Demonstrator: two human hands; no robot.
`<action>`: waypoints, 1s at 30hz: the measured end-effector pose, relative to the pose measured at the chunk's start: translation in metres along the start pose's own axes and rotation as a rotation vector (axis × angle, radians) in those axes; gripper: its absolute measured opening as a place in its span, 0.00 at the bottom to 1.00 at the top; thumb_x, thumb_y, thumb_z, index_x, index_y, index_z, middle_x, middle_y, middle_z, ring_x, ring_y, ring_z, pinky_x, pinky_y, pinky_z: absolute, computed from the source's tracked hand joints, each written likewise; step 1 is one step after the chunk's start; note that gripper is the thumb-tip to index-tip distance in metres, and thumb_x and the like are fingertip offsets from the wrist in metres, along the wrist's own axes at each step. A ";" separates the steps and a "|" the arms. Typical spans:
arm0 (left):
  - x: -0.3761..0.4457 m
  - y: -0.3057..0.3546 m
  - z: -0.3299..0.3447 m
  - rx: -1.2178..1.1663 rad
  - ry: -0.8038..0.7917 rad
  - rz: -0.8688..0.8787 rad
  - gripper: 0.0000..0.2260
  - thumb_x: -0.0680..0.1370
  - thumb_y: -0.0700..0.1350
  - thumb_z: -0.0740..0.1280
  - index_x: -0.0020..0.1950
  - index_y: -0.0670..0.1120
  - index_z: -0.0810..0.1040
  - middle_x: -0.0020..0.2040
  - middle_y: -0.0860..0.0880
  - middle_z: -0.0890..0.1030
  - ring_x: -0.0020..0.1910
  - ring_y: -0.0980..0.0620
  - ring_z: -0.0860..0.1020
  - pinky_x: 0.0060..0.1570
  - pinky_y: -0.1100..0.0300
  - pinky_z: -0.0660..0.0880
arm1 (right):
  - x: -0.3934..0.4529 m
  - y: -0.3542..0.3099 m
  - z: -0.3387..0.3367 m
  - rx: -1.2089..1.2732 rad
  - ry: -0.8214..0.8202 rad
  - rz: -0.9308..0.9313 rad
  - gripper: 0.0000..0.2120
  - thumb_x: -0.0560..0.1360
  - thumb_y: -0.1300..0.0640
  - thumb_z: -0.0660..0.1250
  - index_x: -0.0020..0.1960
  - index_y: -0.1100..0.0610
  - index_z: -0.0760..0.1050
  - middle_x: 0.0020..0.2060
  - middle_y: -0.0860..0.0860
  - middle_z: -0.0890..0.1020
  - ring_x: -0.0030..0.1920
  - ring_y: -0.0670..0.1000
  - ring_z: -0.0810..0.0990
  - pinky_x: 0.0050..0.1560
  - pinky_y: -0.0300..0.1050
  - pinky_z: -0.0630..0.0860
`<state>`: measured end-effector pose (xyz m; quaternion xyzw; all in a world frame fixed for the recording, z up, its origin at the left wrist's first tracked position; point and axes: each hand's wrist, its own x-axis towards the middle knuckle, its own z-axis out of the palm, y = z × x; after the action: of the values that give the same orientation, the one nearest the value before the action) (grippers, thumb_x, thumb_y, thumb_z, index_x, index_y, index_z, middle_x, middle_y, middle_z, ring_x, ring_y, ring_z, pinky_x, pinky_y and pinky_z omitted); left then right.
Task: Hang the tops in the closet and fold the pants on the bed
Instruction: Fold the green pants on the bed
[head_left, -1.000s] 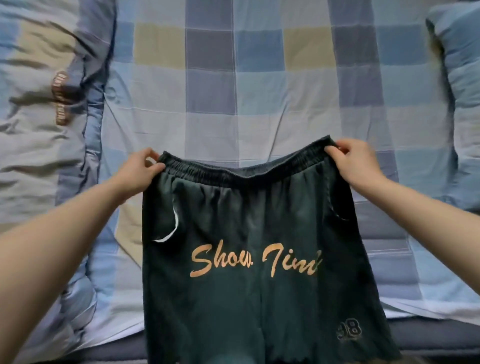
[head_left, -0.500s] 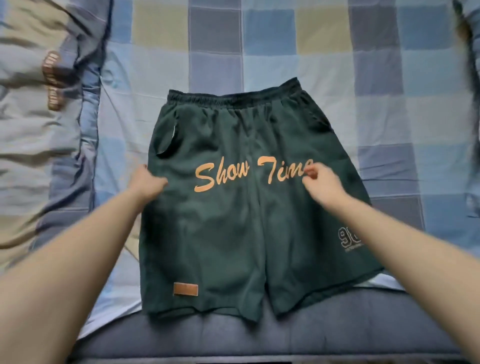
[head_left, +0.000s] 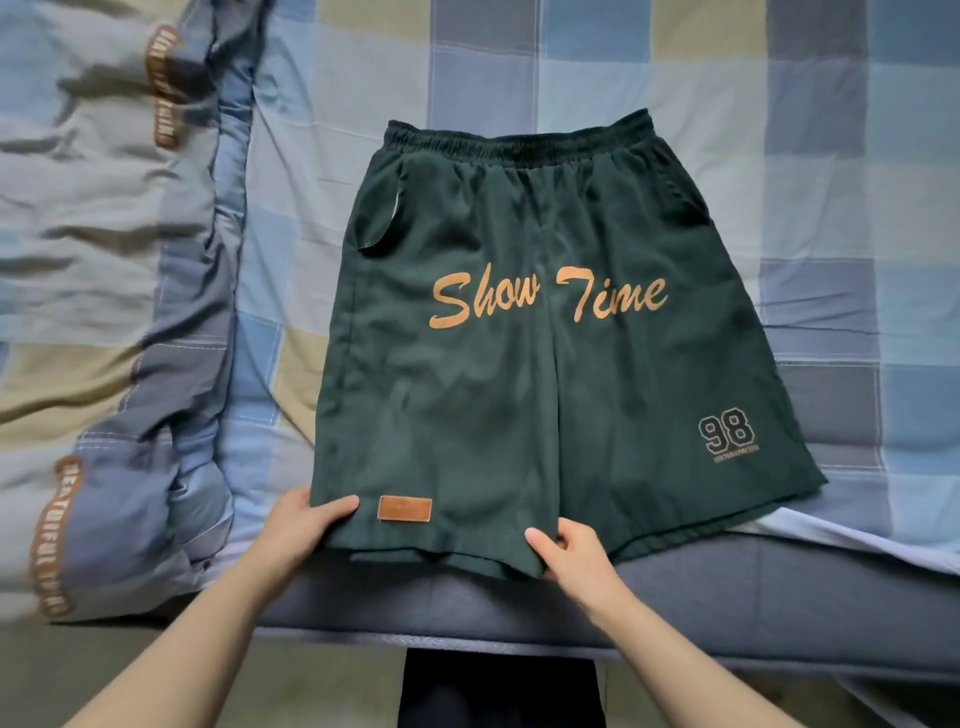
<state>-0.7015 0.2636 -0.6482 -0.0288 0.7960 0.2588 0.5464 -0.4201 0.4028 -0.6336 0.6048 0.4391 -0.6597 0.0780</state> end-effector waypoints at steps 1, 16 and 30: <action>-0.006 0.000 -0.008 -0.067 -0.057 -0.028 0.10 0.74 0.40 0.72 0.55 0.42 0.82 0.52 0.45 0.85 0.50 0.47 0.83 0.48 0.53 0.78 | -0.003 0.002 0.001 0.052 0.039 -0.013 0.05 0.78 0.60 0.66 0.43 0.57 0.78 0.31 0.48 0.79 0.35 0.47 0.75 0.38 0.45 0.77; -0.065 0.010 0.066 1.091 0.466 0.444 0.21 0.67 0.35 0.70 0.60 0.37 0.74 0.53 0.36 0.74 0.50 0.34 0.74 0.44 0.41 0.72 | 0.007 0.007 -0.163 -0.650 0.445 0.005 0.07 0.75 0.61 0.63 0.51 0.59 0.77 0.48 0.60 0.82 0.52 0.61 0.79 0.52 0.50 0.73; -0.063 0.017 0.294 1.504 0.198 1.046 0.14 0.60 0.40 0.76 0.43 0.47 0.79 0.37 0.49 0.78 0.36 0.46 0.77 0.44 0.53 0.77 | 0.073 -0.004 -0.301 -0.651 0.414 -0.099 0.14 0.77 0.56 0.66 0.56 0.65 0.73 0.52 0.63 0.80 0.52 0.62 0.77 0.51 0.51 0.70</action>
<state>-0.4303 0.3935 -0.6647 0.6755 0.7094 -0.1163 0.1642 -0.2218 0.6390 -0.6598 0.6469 0.6607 -0.3527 0.1435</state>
